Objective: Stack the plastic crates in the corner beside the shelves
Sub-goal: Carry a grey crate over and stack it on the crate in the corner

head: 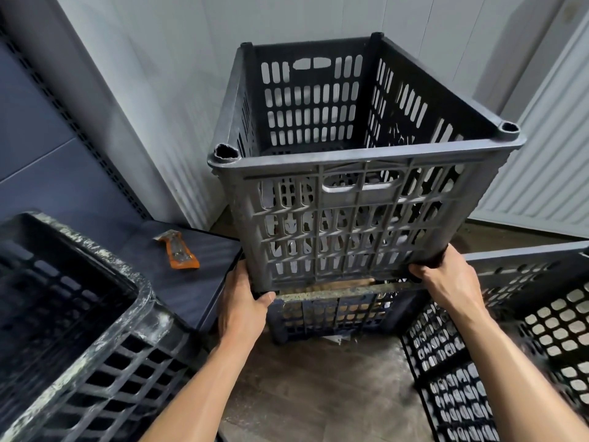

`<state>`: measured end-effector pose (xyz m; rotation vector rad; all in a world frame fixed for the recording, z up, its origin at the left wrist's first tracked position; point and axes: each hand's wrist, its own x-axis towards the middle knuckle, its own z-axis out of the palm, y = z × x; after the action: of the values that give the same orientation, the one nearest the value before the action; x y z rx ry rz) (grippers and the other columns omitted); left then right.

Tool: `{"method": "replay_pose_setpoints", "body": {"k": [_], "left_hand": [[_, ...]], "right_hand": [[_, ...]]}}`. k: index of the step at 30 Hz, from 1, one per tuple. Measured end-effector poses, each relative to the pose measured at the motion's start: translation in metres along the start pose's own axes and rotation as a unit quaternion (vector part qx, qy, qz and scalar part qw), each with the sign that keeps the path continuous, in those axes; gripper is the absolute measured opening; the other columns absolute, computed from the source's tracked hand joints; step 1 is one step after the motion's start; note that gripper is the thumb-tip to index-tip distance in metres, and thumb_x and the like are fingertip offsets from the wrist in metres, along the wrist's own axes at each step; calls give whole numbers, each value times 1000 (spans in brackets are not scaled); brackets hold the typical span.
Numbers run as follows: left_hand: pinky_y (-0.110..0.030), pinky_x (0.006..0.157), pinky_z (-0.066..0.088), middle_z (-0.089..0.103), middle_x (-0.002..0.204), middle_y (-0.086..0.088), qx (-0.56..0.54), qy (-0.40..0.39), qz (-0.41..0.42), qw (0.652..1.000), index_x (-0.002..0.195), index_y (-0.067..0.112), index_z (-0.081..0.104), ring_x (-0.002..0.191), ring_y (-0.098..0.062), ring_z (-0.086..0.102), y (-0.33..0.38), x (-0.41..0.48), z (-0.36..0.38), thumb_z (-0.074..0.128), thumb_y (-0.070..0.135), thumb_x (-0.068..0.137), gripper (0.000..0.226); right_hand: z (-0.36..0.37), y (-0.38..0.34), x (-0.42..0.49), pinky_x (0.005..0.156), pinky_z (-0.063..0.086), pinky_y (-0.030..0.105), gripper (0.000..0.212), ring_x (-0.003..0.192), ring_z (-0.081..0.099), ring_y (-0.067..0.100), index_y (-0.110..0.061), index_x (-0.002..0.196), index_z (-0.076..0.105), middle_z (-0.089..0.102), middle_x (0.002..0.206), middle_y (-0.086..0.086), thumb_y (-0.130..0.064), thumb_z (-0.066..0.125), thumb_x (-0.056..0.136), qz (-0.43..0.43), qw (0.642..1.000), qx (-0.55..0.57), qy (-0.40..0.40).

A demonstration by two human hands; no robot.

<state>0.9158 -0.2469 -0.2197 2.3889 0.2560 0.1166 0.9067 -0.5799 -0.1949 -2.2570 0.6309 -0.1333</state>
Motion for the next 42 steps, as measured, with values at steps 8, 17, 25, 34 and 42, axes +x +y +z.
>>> {"method": "replay_pose_setpoints", "body": {"k": [8,17,25,34,42], "left_hand": [[-33,97,45,49,121,0,-106,-18,17,994,134,20,45,116,-20,50,17,5,-7,77,38,82,64],[-4,63,46,67,90,32,-305,22,27,952,119,47,39,78,17,61,46,15,-26,77,31,80,57],[-28,68,57,75,78,14,-297,-47,-67,951,91,31,65,80,-11,73,45,42,-26,87,16,68,35],[-15,67,49,68,86,35,-229,-60,23,971,103,40,61,80,16,64,36,35,-35,85,33,74,37],[-9,66,48,69,90,34,-224,-36,48,973,101,45,62,83,15,64,43,36,-44,82,45,72,36]], "right_hand": [[-6,-8,0,77,46,37,54,97,61,17,-36,122,41,66,101,-12,-20,58,72,18,992,126,-19],[-20,-22,1,75,56,29,46,90,74,14,-27,110,61,76,96,-4,-23,74,66,-27,926,377,-8],[-19,-27,9,74,55,33,42,91,74,20,-30,96,64,77,90,-7,-4,76,65,-5,948,318,-22],[-18,-19,-1,87,60,39,42,95,73,14,-28,106,65,77,98,-7,2,78,81,-86,938,337,-2],[-23,-23,-4,87,58,32,41,99,73,15,-18,115,64,77,103,-3,-1,78,81,-109,937,333,11]]}}
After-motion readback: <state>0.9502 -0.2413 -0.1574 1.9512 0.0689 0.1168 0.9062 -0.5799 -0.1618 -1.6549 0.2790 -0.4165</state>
